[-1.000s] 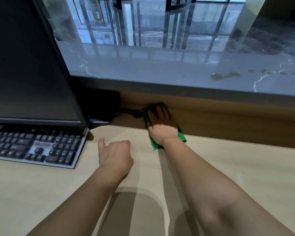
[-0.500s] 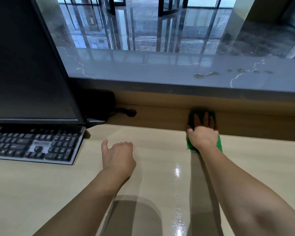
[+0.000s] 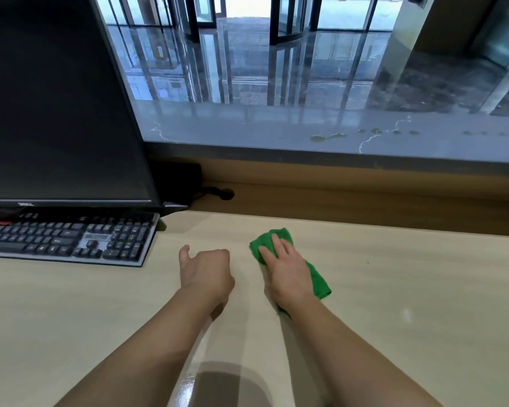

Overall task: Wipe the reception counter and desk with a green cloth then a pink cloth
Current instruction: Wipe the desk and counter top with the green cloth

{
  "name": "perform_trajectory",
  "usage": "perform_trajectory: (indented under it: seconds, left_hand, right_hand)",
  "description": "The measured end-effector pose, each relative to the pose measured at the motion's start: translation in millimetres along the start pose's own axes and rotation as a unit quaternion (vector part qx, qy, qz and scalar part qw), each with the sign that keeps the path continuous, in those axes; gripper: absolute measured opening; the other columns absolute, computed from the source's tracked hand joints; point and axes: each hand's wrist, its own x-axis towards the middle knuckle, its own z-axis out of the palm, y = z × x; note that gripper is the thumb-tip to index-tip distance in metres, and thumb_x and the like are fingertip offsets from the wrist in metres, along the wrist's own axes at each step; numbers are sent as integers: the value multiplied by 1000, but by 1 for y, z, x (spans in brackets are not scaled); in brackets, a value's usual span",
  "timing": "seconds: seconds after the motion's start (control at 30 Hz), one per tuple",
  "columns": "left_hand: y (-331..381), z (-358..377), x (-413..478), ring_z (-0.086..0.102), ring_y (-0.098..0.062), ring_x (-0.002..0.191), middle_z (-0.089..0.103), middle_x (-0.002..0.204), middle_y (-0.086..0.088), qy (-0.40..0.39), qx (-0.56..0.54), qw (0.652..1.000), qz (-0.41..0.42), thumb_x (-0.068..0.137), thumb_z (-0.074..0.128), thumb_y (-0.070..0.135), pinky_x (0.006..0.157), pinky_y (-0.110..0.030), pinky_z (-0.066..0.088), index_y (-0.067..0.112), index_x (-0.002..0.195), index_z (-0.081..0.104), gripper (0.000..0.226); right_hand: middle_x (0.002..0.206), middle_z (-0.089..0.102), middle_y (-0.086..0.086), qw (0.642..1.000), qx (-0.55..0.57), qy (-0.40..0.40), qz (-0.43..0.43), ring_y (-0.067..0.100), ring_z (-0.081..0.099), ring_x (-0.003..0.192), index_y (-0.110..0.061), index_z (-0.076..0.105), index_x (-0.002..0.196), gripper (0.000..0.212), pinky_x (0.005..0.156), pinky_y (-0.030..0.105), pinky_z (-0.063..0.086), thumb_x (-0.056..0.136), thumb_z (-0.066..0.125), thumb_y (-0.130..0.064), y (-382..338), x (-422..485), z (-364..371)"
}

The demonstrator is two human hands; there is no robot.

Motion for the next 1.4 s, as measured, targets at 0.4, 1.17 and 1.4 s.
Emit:
perform_trajectory:
  seconds: [0.4,1.17,1.4]
  left_hand:
    - [14,-65,-36,59,-19,95,60,86,4,46,25,998,33,81,41,7,111,-41,19,24,91,54,23]
    - [17,-187,-34,57,-22,103,65,97,0,170,-7,982,83,88,44,11,116,-46,13,21,93,59,19]
    - [33,-182,-4,21,-19,145,48,142,-4,155,-3,979,131,94,47,21,117,-44,10,22,128,54,34]
  right_hand:
    - [127,58,12,971,-32,-234,33,32,55,116,-13,59,127,41,81,33,44,87,56,-8,-39,-47,-62]
    - [124,60,6,996,81,28,36,25,57,105,-26,54,137,51,78,33,46,89,51,-6,-39,-23,-241]
    - [127,59,6,976,134,156,73,28,57,110,-29,55,134,48,87,38,50,92,48,-7,-8,-8,-251]
